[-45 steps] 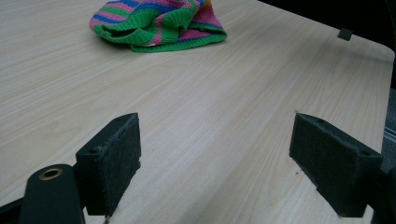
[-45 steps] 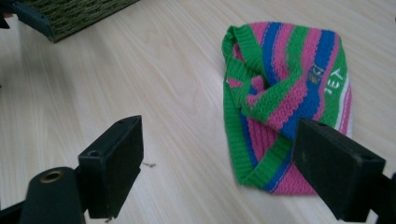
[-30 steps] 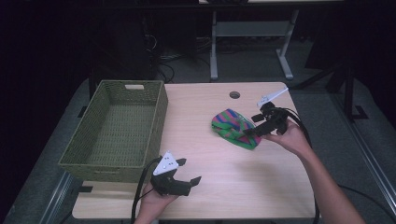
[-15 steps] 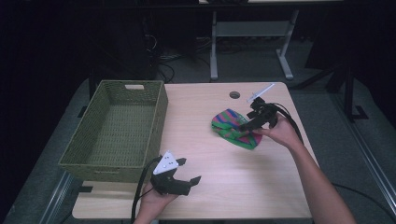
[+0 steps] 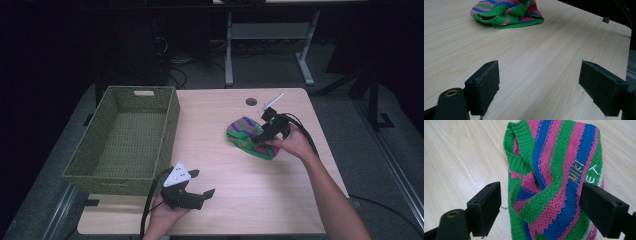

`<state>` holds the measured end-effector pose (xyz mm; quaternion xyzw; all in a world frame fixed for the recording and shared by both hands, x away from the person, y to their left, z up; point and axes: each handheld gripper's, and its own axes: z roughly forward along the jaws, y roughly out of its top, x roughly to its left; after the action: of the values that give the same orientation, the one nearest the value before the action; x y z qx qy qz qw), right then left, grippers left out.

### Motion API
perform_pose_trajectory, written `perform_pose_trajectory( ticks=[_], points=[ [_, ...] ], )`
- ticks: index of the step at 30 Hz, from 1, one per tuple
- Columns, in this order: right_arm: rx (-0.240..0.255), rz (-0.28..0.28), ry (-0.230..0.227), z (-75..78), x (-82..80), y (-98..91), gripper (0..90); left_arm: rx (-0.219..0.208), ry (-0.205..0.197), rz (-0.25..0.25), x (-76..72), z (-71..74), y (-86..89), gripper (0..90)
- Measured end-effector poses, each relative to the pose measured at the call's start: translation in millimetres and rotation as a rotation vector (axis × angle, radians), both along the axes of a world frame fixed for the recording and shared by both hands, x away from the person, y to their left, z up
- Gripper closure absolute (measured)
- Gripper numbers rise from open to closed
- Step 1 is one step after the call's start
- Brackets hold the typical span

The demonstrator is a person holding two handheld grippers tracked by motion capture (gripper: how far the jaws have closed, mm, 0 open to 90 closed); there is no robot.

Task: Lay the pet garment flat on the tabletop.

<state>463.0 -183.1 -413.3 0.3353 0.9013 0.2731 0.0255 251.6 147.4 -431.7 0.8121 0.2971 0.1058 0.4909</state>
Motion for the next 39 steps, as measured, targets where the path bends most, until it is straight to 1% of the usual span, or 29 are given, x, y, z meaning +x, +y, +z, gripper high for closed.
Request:
perform_pose_trajectory(
  ticks=[2,5,6,9,12,13,14,16,18,19,20,24,26,29,32,34,35,36,37,39],
  points=[
    [-0.007,-0.006,-0.006,-1.7,1.1,0.1,17.2,0.001,-0.002,0.001,0.2,0.0,-0.3,16.4],
    [-0.018,-0.008,0.002,-7.0,3.2,1.4,17.2,0.011,-0.010,0.000,-0.2,0.5,0.1,16.5],
    [-0.029,-0.005,-0.007,-9.3,2.3,4.1,20.4,0.007,-0.010,0.002,-0.3,0.7,0.5,16.5],
    [-0.034,0.001,-0.014,-10.6,1.7,6.7,20.4,-0.001,-0.008,0.006,-0.4,1.1,1.5,16.5],
    [-0.045,-0.006,-0.015,-14.1,2.1,9.2,20.8,0.000,-0.009,0.005,-0.6,1.3,1.5,16.5],
    [-0.045,-0.008,-0.012,-15.9,2.2,9.7,20.9,0.000,-0.008,0.005,-0.6,1.3,1.4,16.5],
    [-0.057,-0.009,-0.008,-20.2,2.6,10.3,21.2,0.000,-0.008,0.005,-0.6,1.3,1.2,16.5],
    [-0.067,-0.012,-0.007,-22.7,2.5,10.5,21.3,-0.002,-0.008,0.003,-0.7,1.1,0.8,16.5],
    [-0.083,-0.010,0.009,-28.7,2.4,11.2,21.6,0.002,-0.008,0.000,-0.7,0.9,0.4,16.5],
    [-0.096,-0.009,0.002,-32.9,1.6,12.2,22.3,0.005,-0.007,-0.003,-0.6,0.6,0.1,16.5],
    [-0.097,-0.010,-0.005,-33.9,1.0,12.6,22.3,0.006,-0.007,-0.004,-0.5,0.4,-0.2,16.5],
    [-0.106,-0.013,-0.017,-36.2,0.2,13.9,22.5,0.003,-0.007,-0.002,-0.7,0.4,-1.4,16.5],
    [-0.120,-0.010,-0.035,-37.4,-1.2,15.5,23.6,0.002,-0.007,-0.001,-0.7,0.3,-1.3,16.5],
    [-0.133,-0.007,-0.048,-38.1,-2.0,16.3,24.4,0.000,-0.006,0.000,-0.9,0.3,-1.2,16.5],
    [-0.161,0.002,-0.089,-39.8,-5.6,18.8,25.9,-0.001,-0.004,-0.001,-0.9,0.6,-1.3,16.5],
    [-0.160,-0.005,-0.089,-39.3,-6.3,18.5,29.1,-0.003,-0.003,0.000,-1.1,0.6,-1.8,16.5],
    [-0.160,-0.005,-0.089,-39.3,-6.3,18.5,29.1,-0.004,-0.003,0.001,-1.2,0.6,-1.9,16.5],
    [-0.166,0.000,-0.095,-38.7,-5.9,18.4,32.3,-0.002,-0.004,0.000,-1.4,0.7,-1.9,16.5],
    [-0.166,0.000,-0.095,-38.7,-5.9,18.4,32.3,-0.002,-0.004,0.000,-1.5,0.7,-1.8,16.5],
    [-0.168,-0.001,-0.096,-38.1,-5.8,18.4,35.3,-0.003,-0.005,0.000,-1.2,0.5,-1.7,16.5]
  ],
)
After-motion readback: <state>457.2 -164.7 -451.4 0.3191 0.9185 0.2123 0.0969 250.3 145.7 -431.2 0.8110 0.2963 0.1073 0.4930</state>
